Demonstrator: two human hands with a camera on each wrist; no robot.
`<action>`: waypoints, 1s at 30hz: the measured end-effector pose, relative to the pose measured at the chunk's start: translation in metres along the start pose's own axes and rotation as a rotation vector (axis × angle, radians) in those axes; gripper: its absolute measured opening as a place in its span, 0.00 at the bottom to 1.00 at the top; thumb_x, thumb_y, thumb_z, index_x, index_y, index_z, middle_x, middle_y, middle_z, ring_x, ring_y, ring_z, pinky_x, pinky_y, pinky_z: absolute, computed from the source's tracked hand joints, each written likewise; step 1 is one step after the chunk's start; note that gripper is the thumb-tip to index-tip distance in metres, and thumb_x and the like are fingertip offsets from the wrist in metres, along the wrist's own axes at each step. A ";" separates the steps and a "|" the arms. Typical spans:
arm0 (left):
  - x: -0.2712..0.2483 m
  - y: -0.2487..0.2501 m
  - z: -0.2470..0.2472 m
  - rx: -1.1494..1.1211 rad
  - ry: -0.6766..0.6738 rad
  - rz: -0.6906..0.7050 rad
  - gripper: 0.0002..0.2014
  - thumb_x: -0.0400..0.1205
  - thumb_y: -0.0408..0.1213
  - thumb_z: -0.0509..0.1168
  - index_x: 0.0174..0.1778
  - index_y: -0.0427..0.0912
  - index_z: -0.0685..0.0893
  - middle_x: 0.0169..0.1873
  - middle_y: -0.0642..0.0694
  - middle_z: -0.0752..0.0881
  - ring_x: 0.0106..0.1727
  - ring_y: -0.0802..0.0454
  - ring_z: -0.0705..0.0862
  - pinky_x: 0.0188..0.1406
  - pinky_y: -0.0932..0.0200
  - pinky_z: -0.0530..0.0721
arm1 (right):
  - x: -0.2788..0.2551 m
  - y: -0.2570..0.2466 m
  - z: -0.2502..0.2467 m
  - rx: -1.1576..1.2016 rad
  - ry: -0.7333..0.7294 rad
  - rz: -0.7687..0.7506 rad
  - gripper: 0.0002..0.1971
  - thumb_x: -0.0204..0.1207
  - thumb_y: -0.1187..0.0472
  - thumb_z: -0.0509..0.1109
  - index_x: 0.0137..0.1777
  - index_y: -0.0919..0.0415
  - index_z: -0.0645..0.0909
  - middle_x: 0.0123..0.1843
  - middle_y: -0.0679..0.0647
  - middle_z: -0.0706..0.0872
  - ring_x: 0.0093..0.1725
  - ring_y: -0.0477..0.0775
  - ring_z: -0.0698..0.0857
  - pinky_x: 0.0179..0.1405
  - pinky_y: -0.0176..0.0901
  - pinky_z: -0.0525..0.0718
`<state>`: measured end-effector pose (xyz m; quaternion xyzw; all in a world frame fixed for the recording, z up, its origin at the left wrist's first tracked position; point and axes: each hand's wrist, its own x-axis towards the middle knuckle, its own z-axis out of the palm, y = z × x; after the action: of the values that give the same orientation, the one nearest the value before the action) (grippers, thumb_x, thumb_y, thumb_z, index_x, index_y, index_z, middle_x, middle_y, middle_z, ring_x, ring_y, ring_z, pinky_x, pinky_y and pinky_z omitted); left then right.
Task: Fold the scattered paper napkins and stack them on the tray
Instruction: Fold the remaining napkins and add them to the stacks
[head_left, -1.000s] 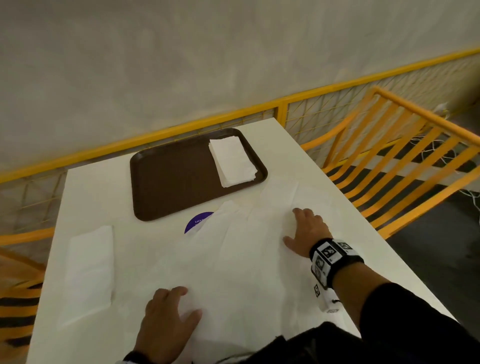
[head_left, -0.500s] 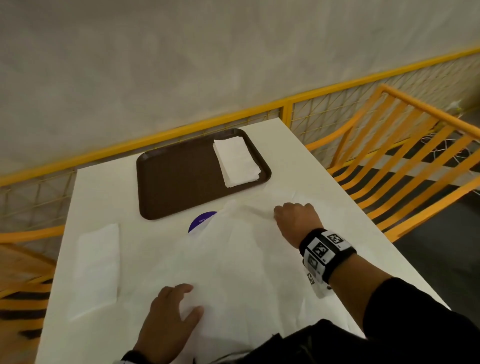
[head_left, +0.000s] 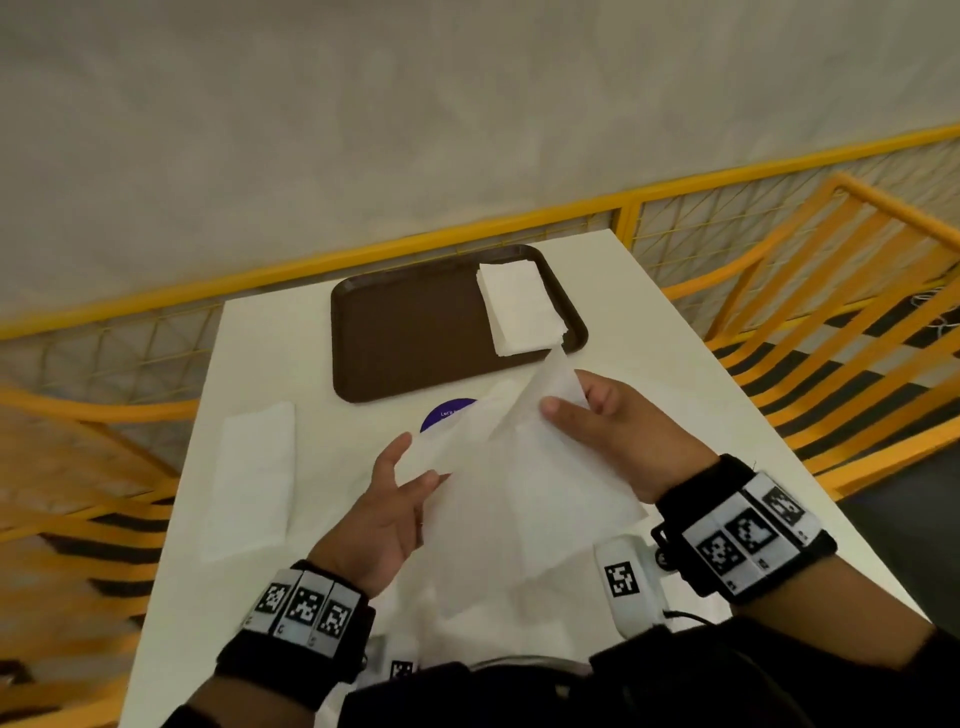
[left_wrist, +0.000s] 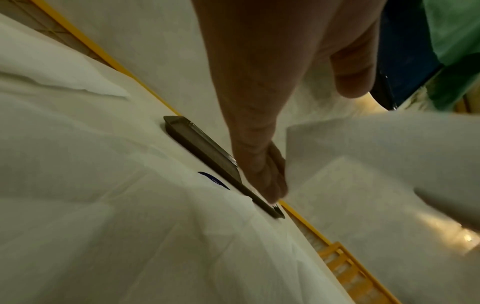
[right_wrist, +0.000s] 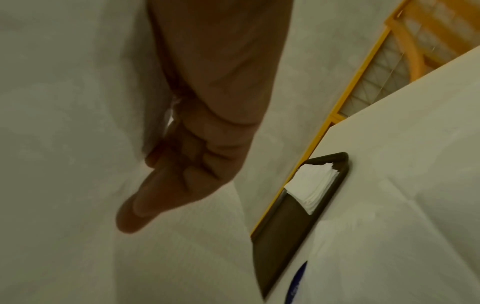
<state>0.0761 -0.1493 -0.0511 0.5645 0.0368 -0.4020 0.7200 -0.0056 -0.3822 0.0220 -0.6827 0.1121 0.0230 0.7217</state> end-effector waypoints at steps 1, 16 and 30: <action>-0.001 0.000 -0.004 -0.018 -0.024 -0.015 0.42 0.67 0.44 0.77 0.73 0.65 0.61 0.55 0.43 0.88 0.54 0.46 0.87 0.49 0.49 0.84 | 0.000 0.004 -0.001 0.037 0.016 0.011 0.13 0.75 0.53 0.71 0.53 0.61 0.82 0.50 0.59 0.90 0.49 0.59 0.89 0.50 0.52 0.86; -0.010 0.015 -0.011 0.312 0.109 0.298 0.27 0.69 0.19 0.73 0.59 0.51 0.82 0.49 0.44 0.91 0.49 0.51 0.90 0.48 0.58 0.88 | -0.006 0.021 0.000 -0.376 0.327 -0.033 0.35 0.69 0.57 0.80 0.69 0.40 0.62 0.43 0.52 0.91 0.42 0.50 0.90 0.43 0.43 0.88; -0.026 0.007 -0.028 0.505 0.317 0.565 0.12 0.73 0.30 0.75 0.41 0.55 0.88 0.44 0.53 0.91 0.44 0.56 0.88 0.47 0.63 0.86 | -0.002 0.025 0.008 -0.624 0.316 -0.222 0.13 0.68 0.53 0.80 0.50 0.40 0.83 0.34 0.49 0.83 0.34 0.42 0.78 0.36 0.25 0.76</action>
<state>0.0743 -0.1120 -0.0426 0.7663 -0.1089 -0.0929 0.6264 -0.0109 -0.3724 -0.0018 -0.8731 0.1352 -0.1283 0.4506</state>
